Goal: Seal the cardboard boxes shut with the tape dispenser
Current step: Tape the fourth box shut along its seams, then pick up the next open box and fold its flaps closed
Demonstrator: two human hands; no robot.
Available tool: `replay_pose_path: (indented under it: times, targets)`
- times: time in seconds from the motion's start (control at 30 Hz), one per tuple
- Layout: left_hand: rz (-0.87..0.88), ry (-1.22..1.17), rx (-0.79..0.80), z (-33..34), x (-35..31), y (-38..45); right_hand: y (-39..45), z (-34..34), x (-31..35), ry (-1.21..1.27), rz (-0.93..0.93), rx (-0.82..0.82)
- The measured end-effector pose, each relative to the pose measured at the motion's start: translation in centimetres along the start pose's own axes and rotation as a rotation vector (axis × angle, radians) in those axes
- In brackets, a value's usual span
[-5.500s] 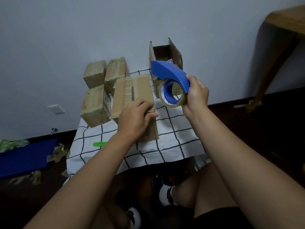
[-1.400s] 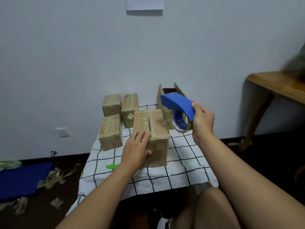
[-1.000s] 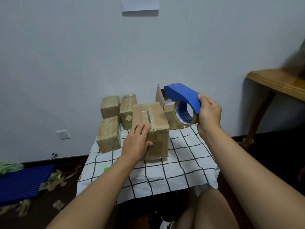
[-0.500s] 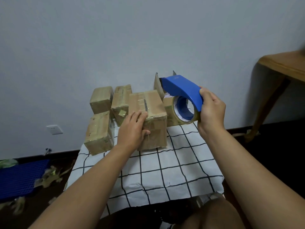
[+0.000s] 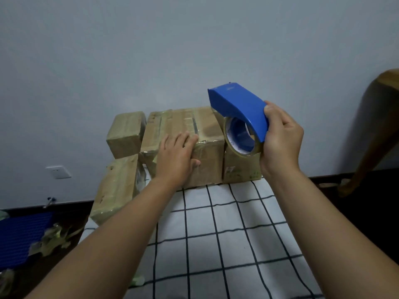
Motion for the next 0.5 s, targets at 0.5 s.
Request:
replay_pose_path:
  times: [0.5]
  targets:
    - [-0.108,0.138,-0.041,5.9,1.3,5.1,3.4,2.2,-3.1,-0.038,0.014,-0.013]
Point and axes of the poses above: each hand's wrist, its own y-axis towards the middle knuckle, its own z-axis out of the palm, x = y × z, the point moved 1 cm from there along y, towards the middle knuckle, and after that the axes turned 2 degrees about y, right-handed, at the moved point
